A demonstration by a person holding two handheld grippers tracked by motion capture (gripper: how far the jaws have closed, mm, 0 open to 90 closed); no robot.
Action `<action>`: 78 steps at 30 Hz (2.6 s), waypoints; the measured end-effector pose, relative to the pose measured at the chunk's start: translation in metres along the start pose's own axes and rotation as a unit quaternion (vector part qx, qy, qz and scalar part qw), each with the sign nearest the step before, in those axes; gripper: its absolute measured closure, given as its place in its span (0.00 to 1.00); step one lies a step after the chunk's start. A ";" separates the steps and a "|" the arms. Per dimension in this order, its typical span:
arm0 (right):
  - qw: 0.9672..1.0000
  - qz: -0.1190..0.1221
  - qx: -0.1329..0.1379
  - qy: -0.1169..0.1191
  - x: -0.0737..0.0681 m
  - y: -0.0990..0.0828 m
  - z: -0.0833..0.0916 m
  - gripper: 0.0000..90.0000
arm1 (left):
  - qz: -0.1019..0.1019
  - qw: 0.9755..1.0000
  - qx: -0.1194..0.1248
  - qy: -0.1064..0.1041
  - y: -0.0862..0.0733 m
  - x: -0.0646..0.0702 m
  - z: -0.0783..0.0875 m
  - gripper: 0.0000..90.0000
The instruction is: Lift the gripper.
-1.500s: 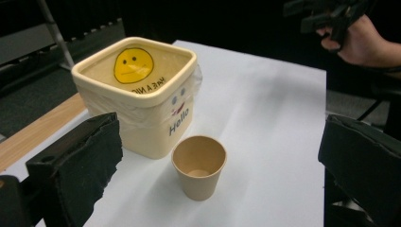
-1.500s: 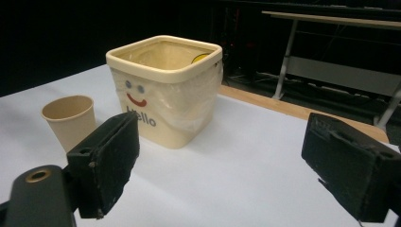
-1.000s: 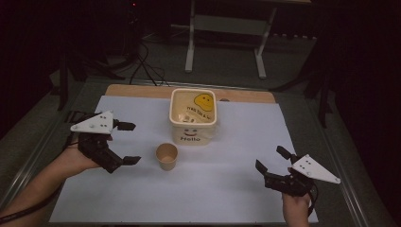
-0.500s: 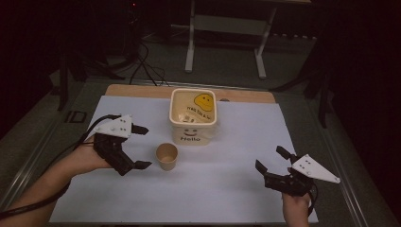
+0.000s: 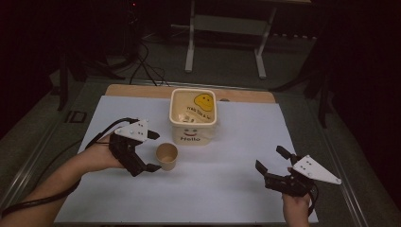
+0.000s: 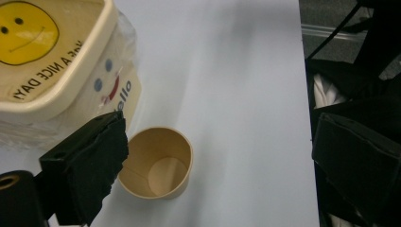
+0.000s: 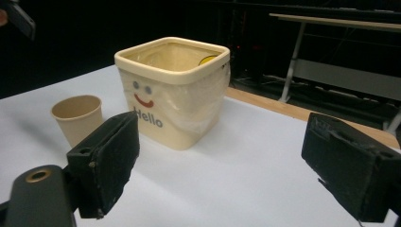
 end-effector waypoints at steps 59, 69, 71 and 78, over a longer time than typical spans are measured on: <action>1.000 0.013 -0.010 0.019 -0.003 -0.002 -0.004 0.14 | -0.016 0.987 -0.159 -0.017 -0.037 -0.044 -0.082 0.97; 1.000 0.011 -0.008 0.018 -0.003 -0.002 -0.004 0.14 | -0.024 0.987 -0.156 -0.023 -0.031 -0.041 -0.065 0.98; 1.000 0.012 -0.008 0.018 -0.003 -0.002 -0.004 0.14 | -0.029 0.987 -0.156 -0.021 -0.030 -0.038 -0.060 0.98; 1.000 0.011 -0.009 0.019 -0.003 -0.002 -0.004 0.14 | -0.025 0.988 -0.152 -0.026 -0.021 -0.028 -0.044 0.98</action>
Point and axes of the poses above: each handheld gripper's, and its own axes: z roughly backward along the jaws, y roughly out of its top, x roughly to its right, the point moved 1 cm from there along -z, roughly forward along the jaws, and after that the axes turned 12 degrees about -y, right-handed, at the moved point
